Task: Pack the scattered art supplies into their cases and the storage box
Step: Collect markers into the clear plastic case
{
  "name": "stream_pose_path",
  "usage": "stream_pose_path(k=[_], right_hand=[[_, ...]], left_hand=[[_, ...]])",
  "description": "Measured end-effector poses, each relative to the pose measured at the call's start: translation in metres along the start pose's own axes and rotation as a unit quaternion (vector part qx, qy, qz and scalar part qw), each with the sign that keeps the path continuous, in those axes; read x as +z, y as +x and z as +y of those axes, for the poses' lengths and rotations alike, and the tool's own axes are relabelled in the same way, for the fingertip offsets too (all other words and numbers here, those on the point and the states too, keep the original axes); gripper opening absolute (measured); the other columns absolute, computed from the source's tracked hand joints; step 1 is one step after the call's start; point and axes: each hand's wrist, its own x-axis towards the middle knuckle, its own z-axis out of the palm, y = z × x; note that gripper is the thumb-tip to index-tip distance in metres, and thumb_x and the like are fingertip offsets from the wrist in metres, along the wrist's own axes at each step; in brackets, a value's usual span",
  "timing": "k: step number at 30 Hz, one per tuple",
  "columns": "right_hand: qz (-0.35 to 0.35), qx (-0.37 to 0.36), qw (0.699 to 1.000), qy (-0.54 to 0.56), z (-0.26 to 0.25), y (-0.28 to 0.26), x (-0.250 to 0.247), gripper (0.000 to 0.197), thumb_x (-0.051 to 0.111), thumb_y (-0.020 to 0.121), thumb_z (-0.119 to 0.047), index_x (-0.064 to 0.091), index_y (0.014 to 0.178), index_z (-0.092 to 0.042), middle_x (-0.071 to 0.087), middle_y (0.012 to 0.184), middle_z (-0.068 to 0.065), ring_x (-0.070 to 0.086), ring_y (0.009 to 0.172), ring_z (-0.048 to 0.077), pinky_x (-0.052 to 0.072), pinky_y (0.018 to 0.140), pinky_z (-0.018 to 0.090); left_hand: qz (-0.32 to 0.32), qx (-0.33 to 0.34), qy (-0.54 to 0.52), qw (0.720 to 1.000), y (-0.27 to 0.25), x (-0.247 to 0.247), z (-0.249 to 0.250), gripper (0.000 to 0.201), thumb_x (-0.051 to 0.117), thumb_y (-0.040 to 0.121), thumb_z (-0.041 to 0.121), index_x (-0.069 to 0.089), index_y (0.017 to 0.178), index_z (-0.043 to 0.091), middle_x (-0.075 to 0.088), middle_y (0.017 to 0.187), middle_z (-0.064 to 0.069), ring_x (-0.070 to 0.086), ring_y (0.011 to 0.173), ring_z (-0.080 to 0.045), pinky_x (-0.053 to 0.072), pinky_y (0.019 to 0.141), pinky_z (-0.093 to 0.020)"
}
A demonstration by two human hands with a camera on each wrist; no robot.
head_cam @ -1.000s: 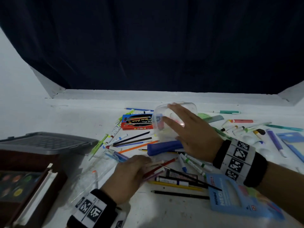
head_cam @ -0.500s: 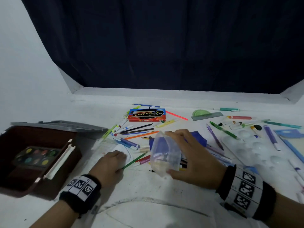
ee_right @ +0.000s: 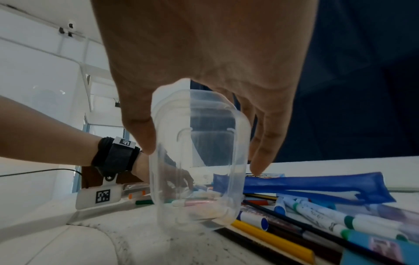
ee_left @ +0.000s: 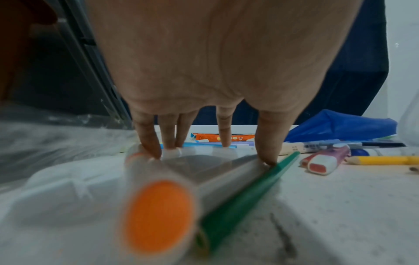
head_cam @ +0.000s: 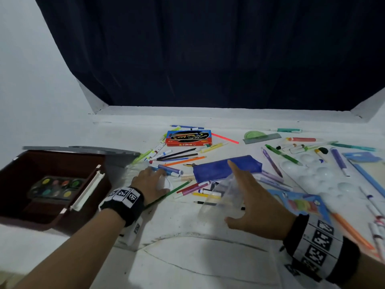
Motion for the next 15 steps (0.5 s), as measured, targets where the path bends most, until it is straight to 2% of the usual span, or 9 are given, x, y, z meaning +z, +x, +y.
stream_pose_path(k=[2, 4, 7, 9, 13, 15], right_hand=[[-0.007, 0.008, 1.000, -0.013, -0.005, 0.002, 0.001, 0.119, 0.075, 0.066, -0.052, -0.010, 0.150, -0.043, 0.032, 0.139, -0.010, 0.045, 0.117, 0.010, 0.049, 0.094, 0.032], [-0.001, 0.023, 1.000, -0.019, -0.011, 0.006, 0.003, 0.112, 0.075, 0.066, -0.052, -0.001, 0.147, -0.047, 0.035, 0.136, -0.009, 0.047, 0.113, 0.010, 0.051, 0.090, 0.031], [0.007, 0.051, 0.998, -0.021, -0.017, 0.013, 0.007, 0.100, 0.075, 0.065, -0.055, 0.013, 0.142, -0.046, 0.037, 0.135, -0.009, 0.049, 0.111, 0.010, 0.050, 0.087, 0.029], [0.018, 0.072, 0.997, -0.016, -0.018, 0.016, 0.009, 0.095, 0.078, 0.064, -0.055, 0.020, 0.139, -0.044, 0.040, 0.130, -0.010, 0.050, 0.108, 0.008, 0.047, 0.082, 0.023], [0.070, 0.103, 0.992, 0.008, -0.009, 0.018, 0.017, 0.093, 0.081, 0.062, -0.055, 0.029, 0.137, -0.036, 0.047, 0.125, -0.009, 0.053, 0.101, 0.004, 0.043, 0.075, 0.014], [0.094, 0.116, 0.989, 0.012, -0.007, 0.019, 0.020, 0.093, 0.083, 0.062, -0.053, 0.033, 0.137, -0.032, 0.048, 0.124, -0.008, 0.053, 0.097, 0.001, 0.041, 0.068, 0.007]], left_hand=[[-0.012, 0.012, -0.001, 1.000, 0.003, -0.001, -0.002, 0.057, 0.057, 0.082, 0.064, 0.037, 0.129, 0.038, 0.051, 0.135, -0.007, 0.054, 0.116, -0.029, 0.047, 0.097, -0.043], [-0.009, 0.024, 0.001, 1.000, 0.005, -0.002, -0.005, 0.058, 0.059, 0.081, 0.064, 0.036, 0.128, 0.037, 0.053, 0.130, -0.008, 0.057, 0.111, -0.029, 0.050, 0.093, -0.042], [0.012, 0.049, -0.028, 0.998, 0.005, -0.008, -0.009, 0.057, 0.062, 0.083, 0.059, 0.036, 0.127, 0.036, 0.053, 0.129, -0.009, 0.056, 0.111, -0.028, 0.051, 0.093, -0.042], [0.050, 0.066, -0.090, 0.993, -0.001, -0.017, -0.009, 0.053, 0.064, 0.085, 0.052, 0.037, 0.128, 0.036, 0.048, 0.132, -0.009, 0.053, 0.114, -0.028, 0.049, 0.095, -0.040], [0.142, 0.120, -0.234, 0.954, -0.021, -0.040, -0.005, 0.064, 0.069, 0.084, 0.046, 0.034, 0.137, 0.036, 0.038, 0.141, -0.005, 0.050, 0.119, -0.027, 0.047, 0.097, -0.035], [0.186, 0.143, -0.312, 0.921, -0.033, -0.048, -0.004, 0.070, 0.069, 0.084, 0.046, 0.031, 0.141, 0.040, 0.034, 0.142, 0.001, 0.048, 0.123, -0.020, 0.048, 0.101, -0.035]])
